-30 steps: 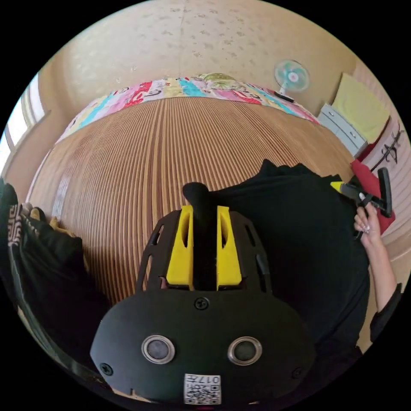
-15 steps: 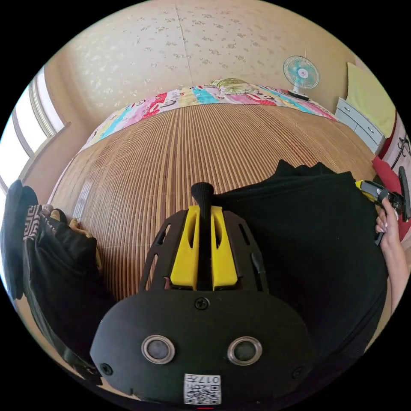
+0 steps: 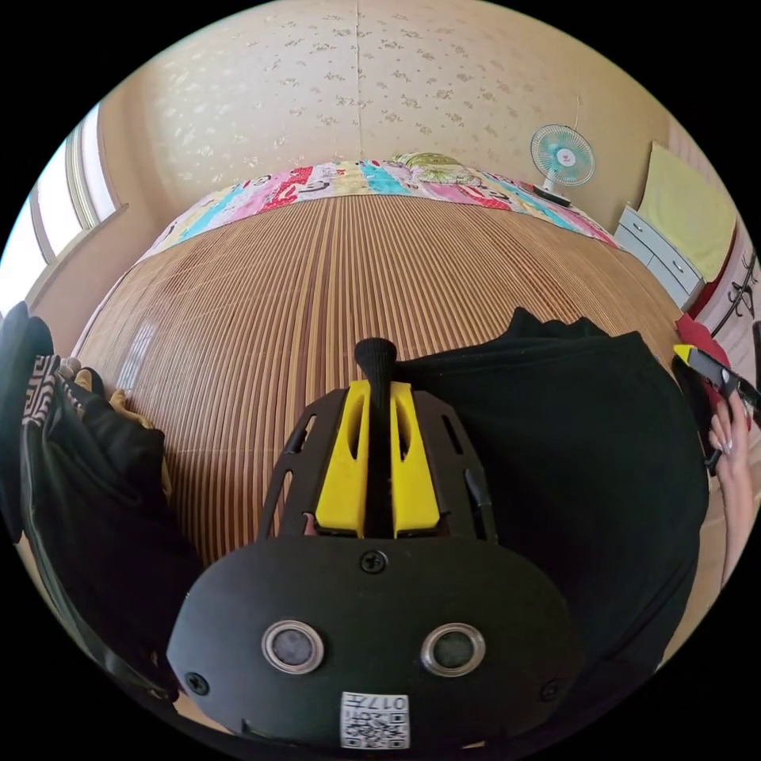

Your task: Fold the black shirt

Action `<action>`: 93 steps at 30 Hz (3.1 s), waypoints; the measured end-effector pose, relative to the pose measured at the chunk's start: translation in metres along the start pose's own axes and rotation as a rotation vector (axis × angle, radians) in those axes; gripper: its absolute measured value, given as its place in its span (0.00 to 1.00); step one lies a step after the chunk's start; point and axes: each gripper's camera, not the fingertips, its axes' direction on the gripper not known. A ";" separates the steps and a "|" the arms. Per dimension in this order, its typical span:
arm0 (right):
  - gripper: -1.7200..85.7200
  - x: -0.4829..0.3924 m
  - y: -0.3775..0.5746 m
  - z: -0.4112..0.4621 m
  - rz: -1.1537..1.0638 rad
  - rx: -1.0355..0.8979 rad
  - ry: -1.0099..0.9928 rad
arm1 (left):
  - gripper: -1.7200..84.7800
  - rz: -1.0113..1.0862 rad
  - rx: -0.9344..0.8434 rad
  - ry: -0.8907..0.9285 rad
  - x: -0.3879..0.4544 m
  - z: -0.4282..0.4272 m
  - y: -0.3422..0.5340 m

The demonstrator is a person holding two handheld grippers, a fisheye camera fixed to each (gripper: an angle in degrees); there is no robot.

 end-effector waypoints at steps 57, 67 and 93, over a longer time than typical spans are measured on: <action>0.10 -0.127 0.296 0.090 -0.124 0.277 0.361 | 0.11 -0.795 0.032 0.689 -0.259 -0.198 0.206; 0.11 -0.141 0.276 0.079 -0.106 0.296 0.354 | 0.07 -0.541 0.245 0.722 -0.203 -0.259 0.179; 0.08 -0.110 0.169 -0.051 0.215 0.293 -0.018 | 0.09 0.341 -0.127 1.255 0.216 -0.151 0.124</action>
